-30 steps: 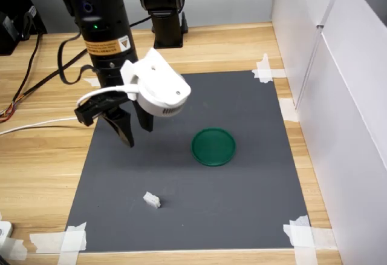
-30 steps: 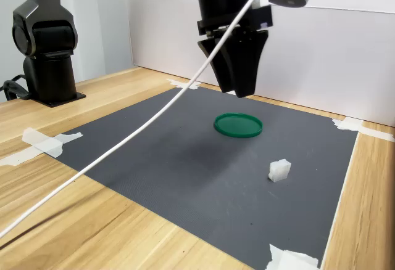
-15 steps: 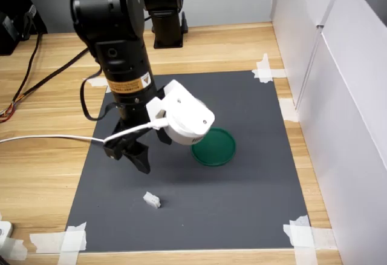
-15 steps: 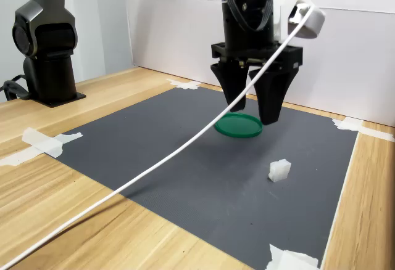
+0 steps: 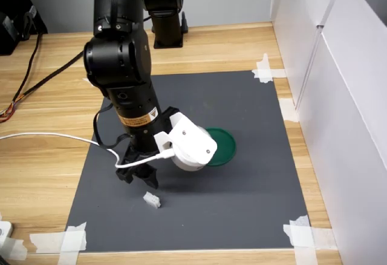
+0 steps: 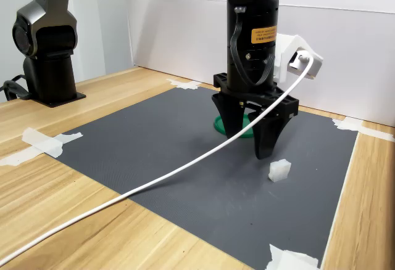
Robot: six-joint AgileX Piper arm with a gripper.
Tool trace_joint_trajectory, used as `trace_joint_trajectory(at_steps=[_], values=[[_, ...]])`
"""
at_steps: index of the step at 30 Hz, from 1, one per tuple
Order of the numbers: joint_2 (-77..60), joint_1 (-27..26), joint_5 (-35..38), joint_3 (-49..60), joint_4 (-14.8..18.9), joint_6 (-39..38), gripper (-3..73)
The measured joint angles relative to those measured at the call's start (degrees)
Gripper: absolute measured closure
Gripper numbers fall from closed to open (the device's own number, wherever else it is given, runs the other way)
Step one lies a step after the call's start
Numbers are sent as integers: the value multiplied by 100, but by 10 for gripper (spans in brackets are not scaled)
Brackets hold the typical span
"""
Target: Grasp a white terminal and put it in the green lid.
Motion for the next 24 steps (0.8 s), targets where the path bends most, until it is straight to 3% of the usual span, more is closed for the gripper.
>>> trace_joint_trajectory(at_steps=[8, 16, 24], values=[[78, 0, 42, -44, 176, -62, -14], [-191, 0, 721, -777, 364, 158, -3], [-287, -16, 985, -1429, 231, 371, -3]])
